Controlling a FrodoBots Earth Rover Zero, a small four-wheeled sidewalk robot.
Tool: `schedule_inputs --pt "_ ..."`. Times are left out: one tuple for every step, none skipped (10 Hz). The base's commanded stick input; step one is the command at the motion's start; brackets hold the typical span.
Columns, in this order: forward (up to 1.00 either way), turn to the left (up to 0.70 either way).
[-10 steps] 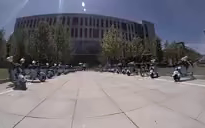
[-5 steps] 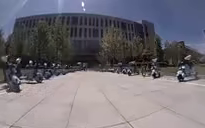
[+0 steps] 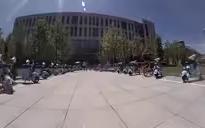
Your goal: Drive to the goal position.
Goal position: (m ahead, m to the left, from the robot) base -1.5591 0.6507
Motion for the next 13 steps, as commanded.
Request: schedule_inputs --pt "0.54 0.00" --pt "0.54 0.00" --pt "0.54 0.00" --pt "0.54 0.00" --pt "0.54 0.00" --pt "0.53 0.00" --pt "0.53 0.00" --pt "0.53 0.00" --pt "0.54 0.00" --pt "0.54 0.00" --pt "0.54 0.00" --pt "0.53 0.00" --pt "0.54 0.00"
